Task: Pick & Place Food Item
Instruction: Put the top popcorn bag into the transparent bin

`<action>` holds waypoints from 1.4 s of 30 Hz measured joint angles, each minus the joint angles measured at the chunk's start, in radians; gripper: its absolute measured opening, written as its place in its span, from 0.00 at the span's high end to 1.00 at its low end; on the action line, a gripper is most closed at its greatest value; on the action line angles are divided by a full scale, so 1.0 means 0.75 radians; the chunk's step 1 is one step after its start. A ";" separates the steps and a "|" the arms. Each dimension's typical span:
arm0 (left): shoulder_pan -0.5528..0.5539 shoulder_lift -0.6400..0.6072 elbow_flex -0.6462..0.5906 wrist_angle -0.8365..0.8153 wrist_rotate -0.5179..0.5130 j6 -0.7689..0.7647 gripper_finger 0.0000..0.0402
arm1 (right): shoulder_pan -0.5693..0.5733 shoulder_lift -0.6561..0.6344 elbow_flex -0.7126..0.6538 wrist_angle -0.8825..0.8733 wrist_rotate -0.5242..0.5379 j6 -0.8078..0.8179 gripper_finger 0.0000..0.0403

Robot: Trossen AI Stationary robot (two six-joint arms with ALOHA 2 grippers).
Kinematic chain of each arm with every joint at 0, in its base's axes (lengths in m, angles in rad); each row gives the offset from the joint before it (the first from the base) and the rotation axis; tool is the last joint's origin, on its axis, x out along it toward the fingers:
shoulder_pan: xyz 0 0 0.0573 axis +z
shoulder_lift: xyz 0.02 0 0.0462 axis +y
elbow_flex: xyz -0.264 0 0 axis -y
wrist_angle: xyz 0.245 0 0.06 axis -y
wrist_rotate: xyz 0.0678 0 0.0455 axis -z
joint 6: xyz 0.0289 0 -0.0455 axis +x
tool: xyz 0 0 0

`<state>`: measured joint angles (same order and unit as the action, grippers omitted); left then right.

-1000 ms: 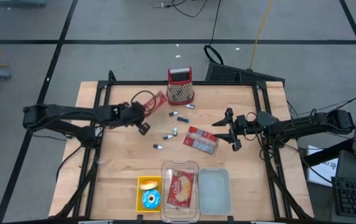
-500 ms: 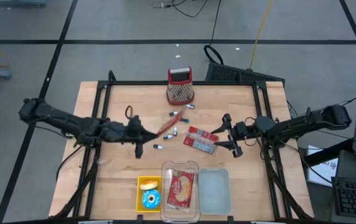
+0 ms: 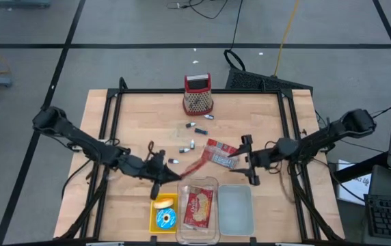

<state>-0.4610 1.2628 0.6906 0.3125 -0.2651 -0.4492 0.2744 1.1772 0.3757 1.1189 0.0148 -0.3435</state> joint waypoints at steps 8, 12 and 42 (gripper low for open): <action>-0.053 0.071 0.000 0.060 0.090 -0.036 1.00 | 0.049 0.136 0.171 -0.184 0.125 -0.077 0.40; -0.081 0.072 0.000 0.057 0.109 -0.037 1.00 | 0.043 0.225 0.197 -0.117 0.125 -0.086 0.41; -0.119 0.072 0.000 0.004 0.051 -0.037 1.00 | 0.020 0.383 0.354 -0.116 -0.061 0.094 0.59</action>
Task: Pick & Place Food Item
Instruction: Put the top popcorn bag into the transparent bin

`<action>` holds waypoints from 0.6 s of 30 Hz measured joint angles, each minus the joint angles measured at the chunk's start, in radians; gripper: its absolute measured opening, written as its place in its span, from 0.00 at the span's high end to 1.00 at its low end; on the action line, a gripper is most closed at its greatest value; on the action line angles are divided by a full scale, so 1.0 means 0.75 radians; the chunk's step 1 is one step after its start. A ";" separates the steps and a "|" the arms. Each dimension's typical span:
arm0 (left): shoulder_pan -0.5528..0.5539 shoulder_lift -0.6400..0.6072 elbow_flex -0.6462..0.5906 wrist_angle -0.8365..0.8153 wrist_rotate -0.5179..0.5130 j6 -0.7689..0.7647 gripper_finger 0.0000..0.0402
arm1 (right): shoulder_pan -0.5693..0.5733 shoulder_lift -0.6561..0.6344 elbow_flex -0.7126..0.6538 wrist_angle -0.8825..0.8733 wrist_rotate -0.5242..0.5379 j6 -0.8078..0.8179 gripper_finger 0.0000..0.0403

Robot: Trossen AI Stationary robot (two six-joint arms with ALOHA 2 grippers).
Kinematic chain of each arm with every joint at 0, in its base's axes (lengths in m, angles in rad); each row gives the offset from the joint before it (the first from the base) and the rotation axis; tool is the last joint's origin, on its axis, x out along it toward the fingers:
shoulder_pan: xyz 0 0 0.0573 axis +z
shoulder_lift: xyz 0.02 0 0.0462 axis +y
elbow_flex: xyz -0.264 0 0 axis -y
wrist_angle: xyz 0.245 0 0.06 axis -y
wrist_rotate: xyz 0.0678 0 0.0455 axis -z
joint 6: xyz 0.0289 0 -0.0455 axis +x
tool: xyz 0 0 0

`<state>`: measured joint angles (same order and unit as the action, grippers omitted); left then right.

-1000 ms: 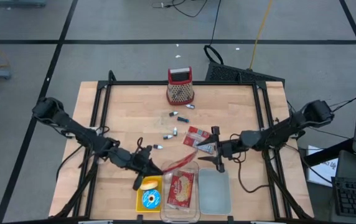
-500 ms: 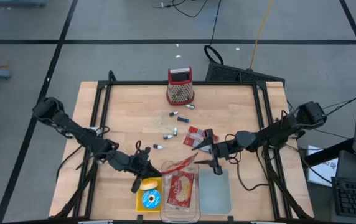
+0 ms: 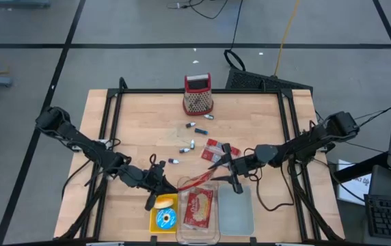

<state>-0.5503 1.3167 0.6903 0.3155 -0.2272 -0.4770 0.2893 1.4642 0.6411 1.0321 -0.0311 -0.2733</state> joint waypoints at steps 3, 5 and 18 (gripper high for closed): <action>0.000 0.000 0.000 -0.001 0.000 0.000 1.00 | 0.000 -0.014 0.000 -0.046 0.000 0.000 0.63; 0.000 0.000 0.000 -0.001 0.001 0.001 1.00 | 0.000 -0.020 -0.001 -0.067 0.000 0.000 0.67; 0.001 0.000 0.000 -0.015 -0.009 0.000 1.00 | 0.000 -0.022 -0.001 -0.067 -0.116 -0.052 0.96</action>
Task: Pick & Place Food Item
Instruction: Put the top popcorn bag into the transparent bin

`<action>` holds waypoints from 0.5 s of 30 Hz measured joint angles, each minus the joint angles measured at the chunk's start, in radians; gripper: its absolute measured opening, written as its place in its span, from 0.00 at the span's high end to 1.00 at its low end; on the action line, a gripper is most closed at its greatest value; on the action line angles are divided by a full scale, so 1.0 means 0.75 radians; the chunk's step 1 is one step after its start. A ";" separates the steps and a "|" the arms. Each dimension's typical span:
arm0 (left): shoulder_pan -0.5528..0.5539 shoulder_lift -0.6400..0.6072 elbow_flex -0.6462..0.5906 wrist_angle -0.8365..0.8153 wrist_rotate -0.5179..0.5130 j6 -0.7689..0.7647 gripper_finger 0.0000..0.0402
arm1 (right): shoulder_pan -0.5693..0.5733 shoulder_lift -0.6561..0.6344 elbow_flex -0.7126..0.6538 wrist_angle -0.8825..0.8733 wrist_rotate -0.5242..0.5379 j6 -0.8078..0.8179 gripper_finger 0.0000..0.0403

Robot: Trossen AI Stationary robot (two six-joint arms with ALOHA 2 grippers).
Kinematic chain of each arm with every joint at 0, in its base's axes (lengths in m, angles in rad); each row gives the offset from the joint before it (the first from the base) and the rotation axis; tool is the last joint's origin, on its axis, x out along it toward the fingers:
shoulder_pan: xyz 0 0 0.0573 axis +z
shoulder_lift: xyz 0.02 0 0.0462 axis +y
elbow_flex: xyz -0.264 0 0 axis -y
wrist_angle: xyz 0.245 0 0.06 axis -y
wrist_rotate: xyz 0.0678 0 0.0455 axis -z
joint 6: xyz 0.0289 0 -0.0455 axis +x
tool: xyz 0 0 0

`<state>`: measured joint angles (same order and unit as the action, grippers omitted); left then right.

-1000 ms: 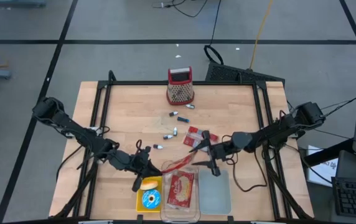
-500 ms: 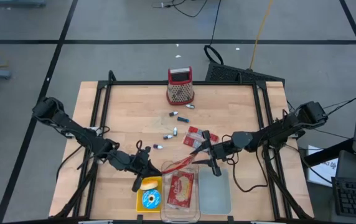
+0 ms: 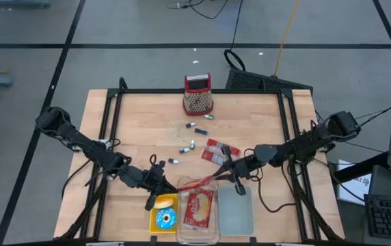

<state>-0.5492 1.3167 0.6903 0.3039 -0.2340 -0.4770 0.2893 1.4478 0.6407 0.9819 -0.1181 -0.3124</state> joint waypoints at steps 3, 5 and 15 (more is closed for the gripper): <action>0.002 0.000 0.000 0.003 -0.004 0.037 0.98 | 0.000 -0.025 -0.001 -0.010 -0.056 0.007 0.99; 0.002 0.000 0.001 0.008 -0.035 0.072 0.96 | 0.000 -0.048 -0.001 -0.019 -0.068 0.047 0.99; 0.003 -0.004 0.001 -0.141 -0.439 0.091 0.67 | 0.106 -0.216 -0.002 -0.143 -0.094 0.059 1.00</action>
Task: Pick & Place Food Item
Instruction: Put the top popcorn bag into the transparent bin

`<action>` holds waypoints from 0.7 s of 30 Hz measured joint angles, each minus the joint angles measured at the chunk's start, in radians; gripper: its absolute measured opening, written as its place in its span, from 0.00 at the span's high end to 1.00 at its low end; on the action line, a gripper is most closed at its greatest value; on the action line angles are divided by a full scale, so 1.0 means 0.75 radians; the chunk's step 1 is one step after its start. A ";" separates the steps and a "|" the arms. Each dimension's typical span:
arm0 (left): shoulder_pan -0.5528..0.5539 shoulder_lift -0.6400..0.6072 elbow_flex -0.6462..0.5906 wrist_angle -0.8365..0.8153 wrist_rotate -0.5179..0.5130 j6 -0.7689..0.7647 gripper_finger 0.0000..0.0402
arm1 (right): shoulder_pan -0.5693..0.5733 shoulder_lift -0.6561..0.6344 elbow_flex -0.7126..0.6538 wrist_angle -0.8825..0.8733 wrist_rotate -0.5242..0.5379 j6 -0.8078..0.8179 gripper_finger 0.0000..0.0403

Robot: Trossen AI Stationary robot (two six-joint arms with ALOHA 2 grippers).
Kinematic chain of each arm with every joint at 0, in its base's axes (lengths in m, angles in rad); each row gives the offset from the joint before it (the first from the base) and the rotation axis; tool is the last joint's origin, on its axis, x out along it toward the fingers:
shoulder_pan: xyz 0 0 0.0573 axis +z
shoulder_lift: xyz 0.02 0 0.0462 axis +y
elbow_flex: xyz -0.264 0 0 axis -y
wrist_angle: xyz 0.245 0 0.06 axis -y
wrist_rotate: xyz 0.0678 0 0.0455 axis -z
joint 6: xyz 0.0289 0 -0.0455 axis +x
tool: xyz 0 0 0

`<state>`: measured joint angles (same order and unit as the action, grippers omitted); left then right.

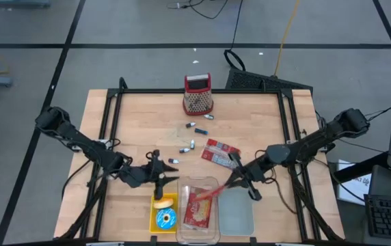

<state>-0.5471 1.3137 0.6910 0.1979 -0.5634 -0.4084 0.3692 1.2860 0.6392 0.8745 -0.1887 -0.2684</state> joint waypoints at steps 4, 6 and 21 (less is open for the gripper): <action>0.002 -0.009 0.000 -0.063 -0.166 0.104 0.56 | 0.052 -0.022 0.018 -0.011 0.005 0.025 1.00; 0.002 -0.009 0.000 -0.061 -0.266 0.147 0.52 | 0.072 -0.022 0.040 -0.045 0.018 0.044 1.00; 0.079 -0.035 0.000 -0.061 -0.593 0.168 0.47 | 0.193 0.236 0.355 -0.602 0.666 0.259 1.00</action>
<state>-0.4876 1.2873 0.6910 0.1520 -1.0079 -0.2825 0.5137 1.4630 0.9057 0.4227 0.3107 -0.0740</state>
